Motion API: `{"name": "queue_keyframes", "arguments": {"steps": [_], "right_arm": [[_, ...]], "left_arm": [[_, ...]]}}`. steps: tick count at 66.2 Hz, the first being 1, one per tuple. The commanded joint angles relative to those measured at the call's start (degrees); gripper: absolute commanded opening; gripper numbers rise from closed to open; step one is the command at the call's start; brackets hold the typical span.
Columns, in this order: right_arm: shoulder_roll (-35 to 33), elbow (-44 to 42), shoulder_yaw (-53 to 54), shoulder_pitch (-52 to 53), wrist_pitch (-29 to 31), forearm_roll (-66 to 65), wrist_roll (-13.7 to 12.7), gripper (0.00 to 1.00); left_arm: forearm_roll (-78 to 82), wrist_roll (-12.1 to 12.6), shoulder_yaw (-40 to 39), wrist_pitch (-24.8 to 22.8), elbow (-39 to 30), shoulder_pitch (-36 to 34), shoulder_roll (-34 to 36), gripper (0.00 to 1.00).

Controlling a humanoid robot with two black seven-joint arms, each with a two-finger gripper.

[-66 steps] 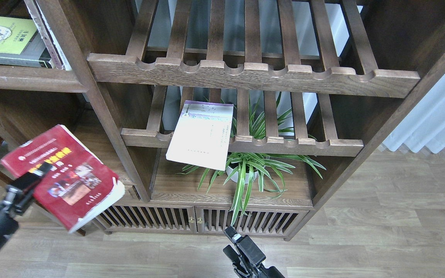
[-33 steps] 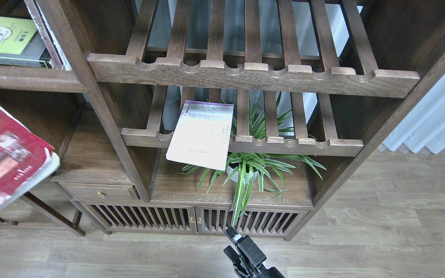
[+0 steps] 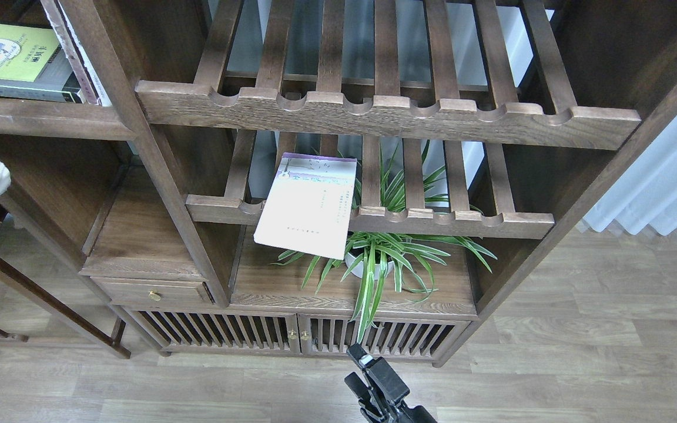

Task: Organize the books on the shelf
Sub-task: 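Carry the red book with the left gripper toward the side shelf, then place the red book on the side shelf with the left gripper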

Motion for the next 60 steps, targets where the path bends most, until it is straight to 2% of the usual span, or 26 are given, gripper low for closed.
{"name": "queue_keyframes", "arguments": {"steps": [1,24,34,36,46,60], "right_arm": [[0.0,0.04,0.15,-0.02,0.0,-0.07,-0.05,0.99],[0.0,0.04,0.33,-0.82,0.0,-0.07,-0.13,0.99],[0.0,-0.05,0.42,-0.99,0.0,-0.16,-0.13,0.99],[0.0,0.03,0.33,-0.99,0.0,-0.07,-0.05,0.99],[0.0,0.04,0.15,-0.99,0.0,-0.07,-0.05,0.99],[0.0,-0.05,-0.02,-1.08,0.0,-0.07,-0.05,0.99]], "left_arm": [[8.0,0.3,-0.03,0.01,0.21,-7.97,-0.3,0.05],[27.43,1.18,2.69,0.01,3.73,-23.71,-3.2,0.05],[31.39,1.18,7.87,0.01,4.17,-30.21,-3.82,0.05],[33.48,1.18,11.19,0.01,5.82,-34.32,-3.99,0.05],[35.78,1.18,15.95,0.01,10.75,-42.42,-4.26,0.05],[35.87,0.48,21.85,0.01,17.08,-50.25,-6.37,0.05]]}}
